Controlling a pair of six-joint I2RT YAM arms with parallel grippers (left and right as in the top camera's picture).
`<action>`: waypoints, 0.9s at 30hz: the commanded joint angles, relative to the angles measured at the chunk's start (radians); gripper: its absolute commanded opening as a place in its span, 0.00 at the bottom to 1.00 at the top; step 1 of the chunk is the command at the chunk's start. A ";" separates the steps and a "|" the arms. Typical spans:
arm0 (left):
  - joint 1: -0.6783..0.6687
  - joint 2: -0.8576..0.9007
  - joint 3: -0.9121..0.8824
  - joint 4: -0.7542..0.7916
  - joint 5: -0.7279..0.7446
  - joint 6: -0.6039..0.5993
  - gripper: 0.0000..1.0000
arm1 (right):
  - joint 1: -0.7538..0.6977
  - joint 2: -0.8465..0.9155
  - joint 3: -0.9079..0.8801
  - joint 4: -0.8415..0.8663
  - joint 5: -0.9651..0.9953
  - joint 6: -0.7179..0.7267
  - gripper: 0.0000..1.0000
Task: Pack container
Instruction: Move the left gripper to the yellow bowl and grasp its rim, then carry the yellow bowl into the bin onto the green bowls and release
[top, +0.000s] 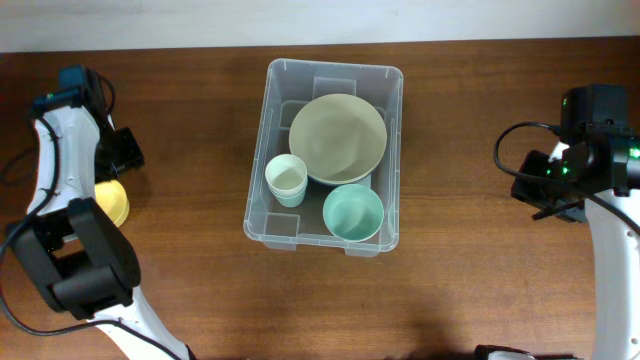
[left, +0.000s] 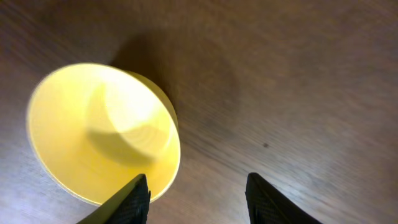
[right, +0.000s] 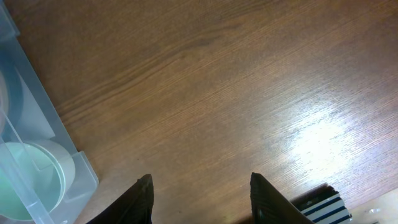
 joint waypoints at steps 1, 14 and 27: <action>0.027 -0.010 -0.112 0.061 -0.019 -0.030 0.52 | 0.009 -0.001 -0.003 0.003 0.019 -0.007 0.45; 0.046 -0.008 -0.265 0.210 -0.019 -0.030 0.25 | 0.009 -0.001 -0.003 -0.001 0.019 -0.007 0.45; 0.042 -0.011 -0.263 0.200 -0.013 -0.029 0.00 | 0.009 -0.001 -0.003 -0.001 0.019 -0.007 0.45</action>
